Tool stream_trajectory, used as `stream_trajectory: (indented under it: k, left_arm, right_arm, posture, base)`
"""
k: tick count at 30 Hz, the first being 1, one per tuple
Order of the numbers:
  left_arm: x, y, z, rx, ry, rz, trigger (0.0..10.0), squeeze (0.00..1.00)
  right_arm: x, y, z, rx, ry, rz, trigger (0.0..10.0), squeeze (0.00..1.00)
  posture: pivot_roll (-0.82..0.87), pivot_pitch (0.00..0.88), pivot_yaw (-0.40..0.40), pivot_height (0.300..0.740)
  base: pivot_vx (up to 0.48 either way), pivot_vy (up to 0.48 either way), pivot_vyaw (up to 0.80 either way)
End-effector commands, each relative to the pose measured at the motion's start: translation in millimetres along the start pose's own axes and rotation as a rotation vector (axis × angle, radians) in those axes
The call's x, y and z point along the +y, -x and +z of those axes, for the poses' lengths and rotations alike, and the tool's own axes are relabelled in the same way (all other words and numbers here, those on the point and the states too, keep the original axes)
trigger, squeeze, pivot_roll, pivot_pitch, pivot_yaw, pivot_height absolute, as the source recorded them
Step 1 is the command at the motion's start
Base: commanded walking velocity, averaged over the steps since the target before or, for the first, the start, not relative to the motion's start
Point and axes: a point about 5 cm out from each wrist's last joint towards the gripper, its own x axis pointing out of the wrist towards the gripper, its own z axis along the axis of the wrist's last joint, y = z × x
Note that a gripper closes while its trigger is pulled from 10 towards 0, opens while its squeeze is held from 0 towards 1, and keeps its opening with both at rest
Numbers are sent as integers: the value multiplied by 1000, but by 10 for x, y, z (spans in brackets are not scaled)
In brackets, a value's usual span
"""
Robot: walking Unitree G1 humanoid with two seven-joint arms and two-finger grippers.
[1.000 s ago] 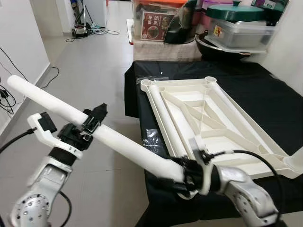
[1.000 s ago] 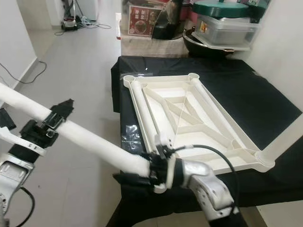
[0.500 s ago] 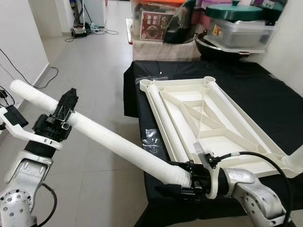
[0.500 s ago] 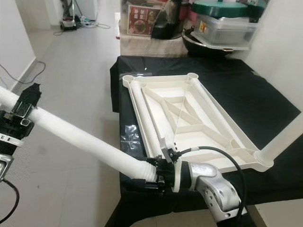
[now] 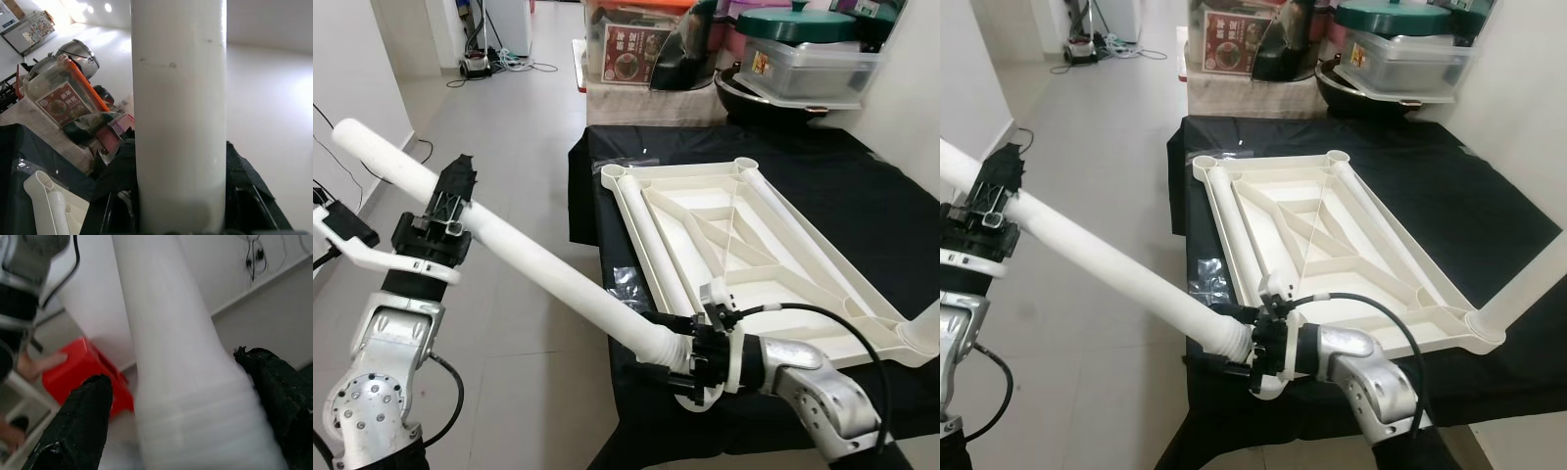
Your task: Building children table
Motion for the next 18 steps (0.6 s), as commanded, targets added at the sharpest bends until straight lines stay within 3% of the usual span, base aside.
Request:
stream_trajectory:
  k: [1, 4, 5, 9, 11, 15, 18]
  left_arm:
    - [-68, -5, 67, -25, -21, -26, 0, 0]
    - [-45, 17, 82, -18, -44, -12, 0, 0]
    - [-23, 37, 70, -11, -62, -1, 0, 0]
    - [2, 67, 41, -1, -94, 13, 0, 0]
    - [2, 67, 41, -1, -94, 13, 0, 0]
    - [19, 92, 37, 14, -162, 22, 0, 0]
    - [17, 94, 39, 18, -171, 19, 0, 0]
  right_arm:
    - [-46, 122, -39, 39, 9, -7, 10000, 1000]
    - [-201, 335, -4, 118, 53, -64, 10000, 1000]
    - [-354, 495, 93, 155, 90, -129, 10000, 1000]
    - [-510, 683, 301, 173, 107, -171, 10000, 1000]
    - [-510, 683, 301, 173, 107, -171, 10000, 1000]
    - [-596, 743, 665, 102, 116, -140, 10000, 1000]
    - [-610, 702, 762, 58, 116, -133, 10000, 1000]
  posture:
    - [24, 0, -60, 740]
    - [21, 0, -61, 740]
    - [21, 0, -61, 740]
    - [17, 0, -64, 740]
    - [17, 0, -64, 740]
    - [21, 0, -72, 740]
    - [23, 0, -72, 740]
  base:
    - [0, 0, 0]
    - [0, 0, 0]
    - [0, 0, 0]
    - [0, 0, 0]
    - [0, 0, 0]
    - [0, 0, 0]
    - [0, 0, 0]
